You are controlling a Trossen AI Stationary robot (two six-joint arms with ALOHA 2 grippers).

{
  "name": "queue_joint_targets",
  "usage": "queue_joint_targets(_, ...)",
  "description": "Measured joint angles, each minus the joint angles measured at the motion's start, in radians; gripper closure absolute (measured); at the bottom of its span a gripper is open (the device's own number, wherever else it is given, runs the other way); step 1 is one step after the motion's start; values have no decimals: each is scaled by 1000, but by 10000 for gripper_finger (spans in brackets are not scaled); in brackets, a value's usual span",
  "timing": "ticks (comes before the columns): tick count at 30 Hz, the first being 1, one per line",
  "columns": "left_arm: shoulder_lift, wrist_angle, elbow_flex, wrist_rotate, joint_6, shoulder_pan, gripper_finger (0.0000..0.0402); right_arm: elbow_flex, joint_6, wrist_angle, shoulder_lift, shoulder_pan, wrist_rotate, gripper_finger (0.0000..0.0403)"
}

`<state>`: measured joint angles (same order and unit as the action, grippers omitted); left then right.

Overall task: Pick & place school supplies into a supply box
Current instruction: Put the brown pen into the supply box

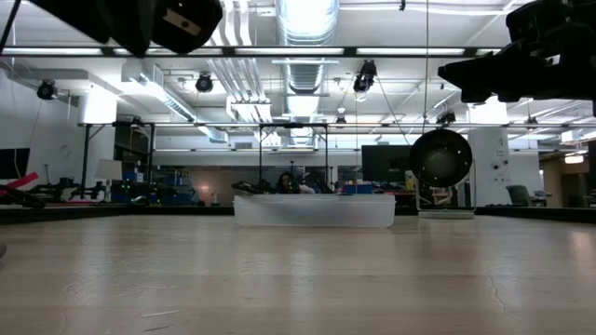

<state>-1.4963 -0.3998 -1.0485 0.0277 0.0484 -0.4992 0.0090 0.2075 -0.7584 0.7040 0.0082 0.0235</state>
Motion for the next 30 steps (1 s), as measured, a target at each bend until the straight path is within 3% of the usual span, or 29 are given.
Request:
queue_joint_targets(15,-49,-32,-16,-14,-51,0,332,0,-16,0,0,0,1,330)
queue_joint_targets(23,-211,-144,-164,-23,-83,0,332,0,-14,-1,0,0,1,330)
queue_joint_targets(30,-263,-214,-259,-24,-111,-9,332,0,-16,-1,0,0,0,330)
